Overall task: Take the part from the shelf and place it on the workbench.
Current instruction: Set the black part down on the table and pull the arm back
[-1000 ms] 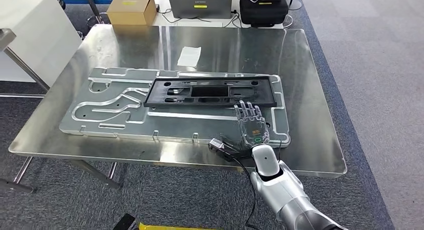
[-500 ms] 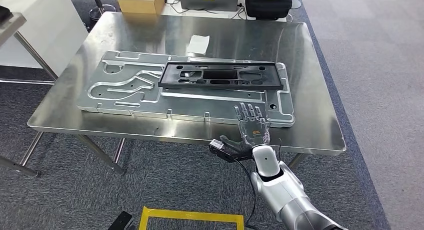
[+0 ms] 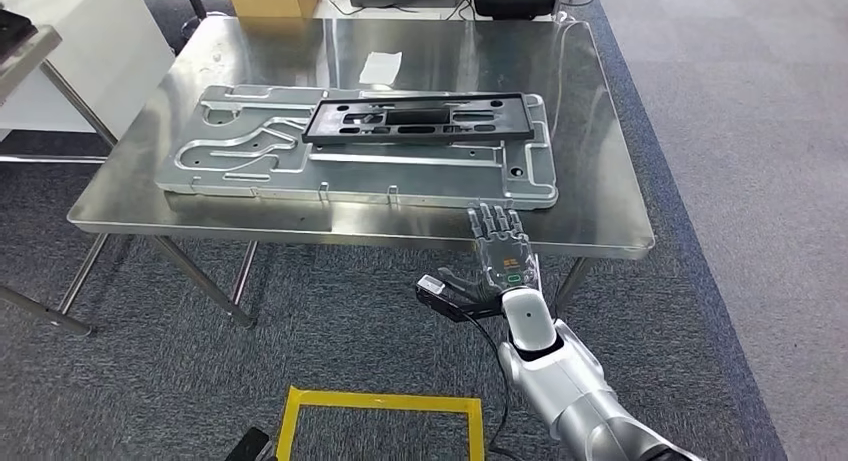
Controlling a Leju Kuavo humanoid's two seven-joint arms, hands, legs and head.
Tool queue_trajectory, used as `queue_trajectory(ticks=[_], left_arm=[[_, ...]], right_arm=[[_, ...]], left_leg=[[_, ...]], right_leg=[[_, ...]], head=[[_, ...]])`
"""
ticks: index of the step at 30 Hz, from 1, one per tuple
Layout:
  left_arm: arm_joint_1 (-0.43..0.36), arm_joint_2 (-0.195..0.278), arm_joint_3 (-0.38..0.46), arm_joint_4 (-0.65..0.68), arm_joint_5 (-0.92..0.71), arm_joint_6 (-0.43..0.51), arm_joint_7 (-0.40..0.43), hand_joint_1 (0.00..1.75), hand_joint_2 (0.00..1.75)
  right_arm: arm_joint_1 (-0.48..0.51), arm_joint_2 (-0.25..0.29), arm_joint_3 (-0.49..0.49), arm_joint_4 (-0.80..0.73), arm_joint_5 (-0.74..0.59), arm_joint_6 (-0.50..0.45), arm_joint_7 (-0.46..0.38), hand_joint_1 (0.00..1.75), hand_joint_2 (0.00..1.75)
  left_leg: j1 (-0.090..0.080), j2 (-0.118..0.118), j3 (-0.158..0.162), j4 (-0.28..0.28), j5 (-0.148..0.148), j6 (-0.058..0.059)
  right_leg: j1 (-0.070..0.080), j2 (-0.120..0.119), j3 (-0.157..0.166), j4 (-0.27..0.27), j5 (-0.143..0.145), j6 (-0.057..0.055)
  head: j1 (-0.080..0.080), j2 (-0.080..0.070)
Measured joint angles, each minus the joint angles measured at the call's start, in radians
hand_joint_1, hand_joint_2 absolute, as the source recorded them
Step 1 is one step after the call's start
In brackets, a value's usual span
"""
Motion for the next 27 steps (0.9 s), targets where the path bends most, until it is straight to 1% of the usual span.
queue_trajectory(ticks=[1, 2, 3, 4, 5, 6, 7, 8, 9, 10, 11, 12, 13, 14, 15, 16, 17, 18, 19, 20, 21, 22, 23, 24, 25, 26, 27], left_arm=[[0.0, 0.0, 0.0, 0.0, 0.0, 0.0, 0.0, 0.0, 0.0], [-0.001, 0.0, 0.0, 0.0, 0.001, 0.001, 0.0, 0.0, 0.0], [-0.002, 0.0, 0.0, 0.0, 0.002, 0.001, 0.0, 0.0, 0.0], [-0.002, 0.0, 0.0, 0.0, 0.004, 0.002, 0.0, 0.0, 0.0], [-0.001, 0.0, 0.0, 0.0, 0.007, 0.002, 0.0, 0.0, 0.0], [0.0, 0.0, 0.0, 0.0, 0.011, 0.003, 0.0, 0.0, 0.0], [0.002, 0.0, 0.0, 0.0, 0.014, 0.004, -0.001, 0.0, 0.0], [0.003, -0.001, 0.0, 0.0, 0.017, 0.004, -0.002, 0.0, 0.0], [0.004, -0.002, 0.0, 0.0, 0.021, 0.004, -0.004, 0.0, 0.0], [0.005, -0.002, 0.0, 0.0, 0.025, 0.005, -0.007, 0.0, 0.0], [0.007, -0.002, 0.0, 0.0, 0.029, 0.006, -0.009, 0.0, 0.0], [0.01, -0.002, 0.0, 0.0, 0.031, 0.007, -0.011, 0.0, 0.0], [0.013, -0.002, 0.0, 0.0, 0.033, 0.009, -0.013, 0.0, 0.0], [0.016, -0.002, 0.0, 0.0, 0.033, 0.011, -0.014, 0.0, 0.0], [0.018, -0.002, 0.0, 0.0, 0.035, 0.012, -0.016, 0.0, 0.0], [0.019, -0.002, 0.001, 0.0, 0.038, 0.013, -0.019, 0.0, 0.0], [0.02, -0.002, 0.001, 0.0, 0.043, 0.015, -0.021, 0.0, 0.0], [0.021, -0.003, 0.002, 0.0, 0.047, 0.016, -0.024, 0.0, 0.0], [0.022, -0.003, 0.003, 0.0, 0.05, 0.017, -0.026, 0.0, 0.0], [0.023, -0.003, 0.004, 0.0, 0.052, 0.017, -0.027, 0.0, 0.0], [0.025, -0.003, 0.005, 0.0, 0.052, 0.017, -0.028, 0.0, 0.0], [0.027, -0.003, 0.006, 0.0, 0.052, 0.017, -0.028, 0.0, 0.0], [0.029, -0.003, 0.007, 0.0, 0.052, 0.018, -0.028, 0.0, 0.0], [0.031, -0.003, 0.008, 0.0, 0.052, 0.018, -0.028, 0.0, 0.0], [0.034, -0.003, 0.01, 0.0, 0.052, 0.018, -0.028, 0.0, 0.0], [0.035, -0.003, 0.01, 0.0, 0.051, 0.018, -0.029, 0.0, 0.0], [0.036, -0.003, 0.011, 0.0, 0.051, 0.018, -0.029, 0.0, 0.0]], right_arm=[[0.005, 0.0, 0.0, 0.0, 0.0, -0.006, 0.0, 0.0, 0.0], [0.011, 0.0, 0.0, 0.0, -0.001, -0.014, 0.0, 0.0, 0.0], [0.018, 0.0, 0.0, -0.001, -0.001, -0.022, 0.0, 0.0, 0.0], [0.026, 0.0, 0.0, -0.002, -0.001, -0.032, 0.0, 0.0, 0.0], [0.035, 0.0, 0.0, -0.003, -0.002, -0.042, 0.0, 0.0, 0.0], [0.046, 0.0, 0.0, -0.005, -0.002, -0.051, -0.001, 0.0, 0.0], [0.059, -0.002, -0.001, -0.009, -0.002, -0.059, -0.002, 0.0, 0.0], [0.074, -0.004, -0.003, -0.016, -0.003, -0.068, -0.004, 0.0, 0.0], [0.092, -0.008, -0.007, -0.027, -0.005, -0.077, -0.008, 0.0, 0.0], [0.111, -0.012, -0.014, -0.041, -0.008, -0.087, -0.013, 0.0, 0.0], [0.13, -0.016, -0.022, -0.055, -0.011, -0.098, -0.018, 0.0, 0.0], [0.15, -0.02, -0.03, -0.068, -0.014, -0.106, -0.022, 0.0, 0.0], [0.167, -0.023, -0.037, -0.079, -0.016, -0.112, -0.025, 0.0, 0.0], [0.184, -0.027, -0.044, -0.088, -0.019, -0.116, -0.028, 0.0, 0.0], [0.199, -0.029, -0.05, -0.099, -0.023, -0.119, -0.031, 0.0, 0.0], [0.215, -0.031, -0.058, -0.113, -0.029, -0.123, -0.037, 0.0, 0.0], [0.231, -0.033, -0.066, -0.13, -0.036, -0.129, -0.043, 0.0, 0.0], [0.246, -0.033, -0.076, -0.152, -0.043, -0.135, -0.049, 0.0, 0.0], [0.26, -0.033, -0.085, -0.173, -0.049, -0.141, -0.054, 0.0, 0.0], [0.271, -0.033, -0.092, -0.191, -0.053, -0.145, -0.058, 0.0, 0.0], [0.281, -0.033, -0.099, -0.206, -0.056, -0.148, -0.06, 0.0, 0.0], [0.29, -0.033, -0.105, -0.214, -0.057, -0.149, -0.06, 0.0, 0.0], [0.299, -0.034, -0.11, -0.221, -0.057, -0.15, -0.061, 0.0, 0.0], [0.306, -0.034, -0.115, -0.227, -0.058, -0.15, -0.061, 0.0, 0.0], [0.312, -0.034, -0.117, -0.232, -0.058, -0.151, -0.061, 0.0, 0.0], [0.315, -0.034, -0.119, -0.236, -0.058, -0.151, -0.062, 0.0, 0.0], [0.319, -0.034, -0.119, -0.24, -0.058, -0.151, -0.062, 0.0, 0.0]], left_leg=[[0.0, 0.0, 0.044, -0.041, 0.024, 0.001], [-0.001, 0.0, 0.097, -0.107, 0.028, 0.004], [-0.003, -0.001, 0.147, -0.177, 0.02, 0.01], [-0.006, -0.002, 0.181, -0.23, 0.005, 0.016], [-0.01, -0.003, 0.197, -0.261, -0.009, 0.024], [-0.013, -0.004, 0.198, -0.271, -0.007, 0.033], [-0.011, -0.002, 0.192, -0.273, 0.002, 0.042], [-0.01, 0.0, 0.187, -0.277, 0.013, 0.051], [-0.007, 0.003, 0.178, -0.282, 0.027, 0.061], [-0.005, 0.005, 0.167, -0.285, 0.042, 0.068], [-0.005, 0.005, 0.153, -0.285, 0.055, 0.072], [-0.005, 0.005, 0.137, -0.285, 0.067, 0.074], [-0.005, 0.006, 0.12, -0.284, 0.079, 0.073], [-0.006, 0.006, 0.103, -0.283, 0.091, 0.071], [-0.006, 0.007, 0.086, -0.281, 0.103, 0.069], [-0.006, 0.007, 0.07, -0.28, 0.113, 0.066], [-0.006, 0.007, 0.058, -0.277, 0.123, 0.062], [-0.007, 0.007, 0.048, -0.274, 0.131, 0.058], [-0.008, 0.007, 0.042, -0.273, 0.14, 0.052], [-0.009, 0.007, 0.039, -0.273, 0.15, 0.046], [-0.009, 0.008, 0.037, -0.277, 0.16, 0.039], [-0.008, 0.008, 0.036, -0.281, 0.168, 0.032], [-0.007, 0.007, 0.032, -0.279, 0.164, 0.027], [-0.006, 0.006, 0.023, -0.264, 0.141, 0.022], [-0.005, 0.006, 0.011, -0.229, 0.097, 0.019], [-0.004, 0.005, -0.006, -0.173, 0.043, 0.016], [-0.003, 0.005, -0.021, -0.104, -0.007, 0.014]], right_leg=[[0.0, 0.0, -0.017, 0.006, 0.01, 0.003], [0.0, 0.0, -0.033, 0.012, 0.018, 0.007], [0.0, 0.0, -0.045, 0.019, 0.026, 0.012], [0.001, 0.0, -0.051, 0.022, 0.034, 0.018], [0.001, -0.001, -0.054, 0.022, 0.042, 0.024], [0.001, -0.001, -0.054, 0.02, 0.051, 0.03], [0.0, -0.001, -0.054, 0.018, 0.057, 0.037], [-0.001, 0.001, -0.058, 0.023, 0.048, 0.043], [-0.002, 0.004, -0.066, 0.044, 0.017, 0.05], [-0.004, 0.007, -0.079, 0.084, -0.03, 0.055], [-0.005, 0.008, -0.094, 0.14, -0.087, 0.06], [-0.006, 0.009, -0.109, 0.206, -0.134, 0.065], [-0.007, 0.009, -0.116, 0.263, -0.157, 0.068], [-0.008, 0.009, -0.112, 0.297, -0.156, 0.07], [-0.009, 0.009, -0.092, 0.3, -0.135, 0.071], [-0.011, 0.009, -0.053, 0.267, -0.109, 0.069], [-0.011, 0.009, 0.001, 0.207, -0.094, 0.065], [-0.009, 0.009, 0.064, 0.127, -0.097, 0.06], [-0.007, 0.009, 0.115, 0.059, -0.11, 0.054], [-0.004, 0.009, 0.149, 0.009, -0.124, 0.048], [0.0, 0.009, 0.162, -0.018, -0.13, 0.041], [-0.002, 0.009, 0.158, -0.022, -0.123, 0.034], [-0.003, 0.007, 0.15, -0.025, -0.112, 0.026], [-0.005, 0.005, 0.141, -0.026, -0.1, 0.017], [-0.007, 0.003, 0.13, -0.028, -0.087, 0.009], [-0.005, 0.002, 0.116, -0.028, -0.076, 0.004], [-0.003, 0.002, 0.101, -0.026, -0.064, 0.001]], head=[[0.0, 0.0], [0.0, 0.0], [0.0, 0.0], [0.0, 0.0], [-0.001, 0.0], [-0.001, 0.0], [-0.002, 0.0], [-0.003, 0.0], [0.0, 0.0], [0.002, 0.0], [0.005, 0.0], [0.007, 0.0], [0.008, 0.0], [0.008, 0.0], [0.008, 0.0], [0.008, 0.0], [0.008, 0.0], [0.008, 0.0], [0.008, 0.0], [0.008, 0.0], [0.008, 0.0], [0.008, 0.0], [0.008, 0.0], [0.006, 0.0], [0.003, 0.0], [0.0, 0.0], [-0.002, 0.0]])
